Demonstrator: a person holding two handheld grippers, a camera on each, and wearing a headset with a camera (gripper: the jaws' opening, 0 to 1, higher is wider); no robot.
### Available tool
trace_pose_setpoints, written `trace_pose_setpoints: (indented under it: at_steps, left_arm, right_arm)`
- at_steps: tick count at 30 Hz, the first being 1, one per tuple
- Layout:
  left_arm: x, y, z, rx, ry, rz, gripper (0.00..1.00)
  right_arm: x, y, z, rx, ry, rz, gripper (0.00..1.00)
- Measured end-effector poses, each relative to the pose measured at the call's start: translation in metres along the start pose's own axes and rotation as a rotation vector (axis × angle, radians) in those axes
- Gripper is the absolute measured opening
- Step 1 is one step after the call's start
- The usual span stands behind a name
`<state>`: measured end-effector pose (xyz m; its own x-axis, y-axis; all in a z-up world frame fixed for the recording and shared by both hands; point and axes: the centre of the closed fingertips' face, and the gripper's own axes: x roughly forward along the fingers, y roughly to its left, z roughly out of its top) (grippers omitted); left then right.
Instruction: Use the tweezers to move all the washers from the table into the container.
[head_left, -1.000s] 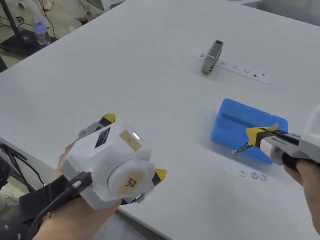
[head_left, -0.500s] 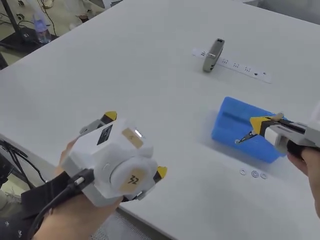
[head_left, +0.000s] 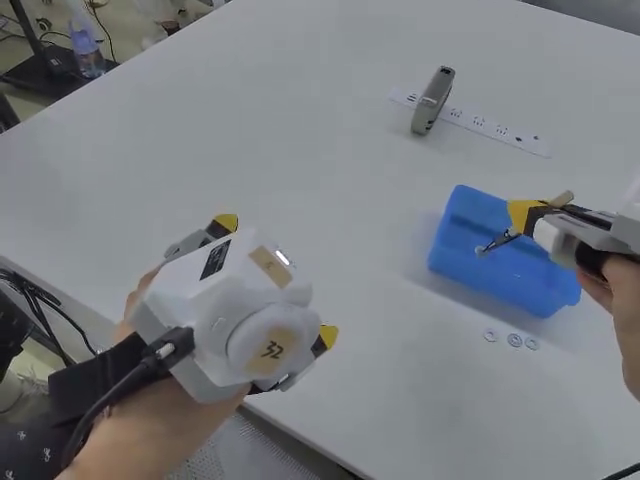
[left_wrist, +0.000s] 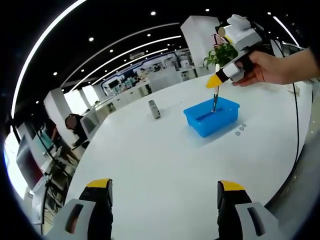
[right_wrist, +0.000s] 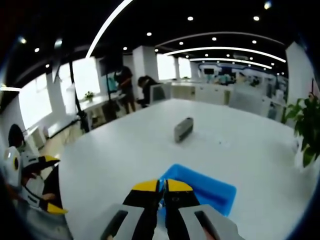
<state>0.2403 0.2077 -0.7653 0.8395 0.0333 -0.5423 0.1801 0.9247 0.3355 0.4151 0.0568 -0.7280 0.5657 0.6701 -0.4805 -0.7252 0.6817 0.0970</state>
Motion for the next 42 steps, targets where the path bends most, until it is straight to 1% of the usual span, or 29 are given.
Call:
trace_pose_setpoints:
  at_steps: [3,5,7,9,11,17,19,21,22,25,39,42]
  left_arm:
    - [0.0,0.0,0.001,-0.002,-0.003,-0.001,0.89]
    - [0.0,0.0,0.001,0.0,-0.002,-0.001,0.89]
    - [0.0,-0.001,0.001,0.0,-0.003,-0.002,0.89]
    - [0.0,-0.001,0.001,0.001,-0.001,-0.004,0.89]
    - [0.0,-0.001,0.001,0.002,-0.003,-0.005,0.89]
    - [0.0,-0.003,0.001,0.008,-0.001,-0.01,0.89]
    - [0.0,-0.003,0.001,0.008,0.0,-0.01,0.89]
    - [0.0,-0.003,0.001,0.009,0.0,-0.01,0.89]
    - [0.0,-0.003,0.0,0.01,0.002,-0.01,0.89]
    - [0.0,-0.003,0.0,0.013,0.003,-0.009,0.89]
    - [0.0,-0.001,-0.002,0.012,0.012,-0.001,0.88]
    - [0.0,-0.001,-0.001,0.013,0.01,0.0,0.88]
  right_arm:
    - [0.002,-0.004,0.001,0.002,0.002,-0.012,0.0]
    - [0.006,-0.005,-0.001,0.004,0.004,-0.019,0.0]
    - [0.011,-0.011,-0.003,0.003,0.011,-0.029,0.0]
    - [0.011,-0.012,-0.004,0.006,0.015,-0.035,0.0]
    - [0.015,-0.018,-0.007,0.008,0.02,-0.048,0.0]
    - [0.022,-0.026,-0.014,0.011,0.031,-0.08,0.0]
    - [0.027,-0.03,-0.02,0.007,0.04,-0.089,0.0]
    - [0.03,-0.028,-0.023,0.006,0.049,-0.091,0.0]
    - [0.031,-0.029,-0.028,0.006,0.054,-0.093,0.0]
    - [0.034,-0.03,-0.033,0.003,0.068,-0.095,0.0]
    - [0.044,-0.03,-0.048,-0.021,0.094,-0.109,0.0]
    - [0.044,-0.03,-0.049,-0.02,0.098,-0.112,0.0]
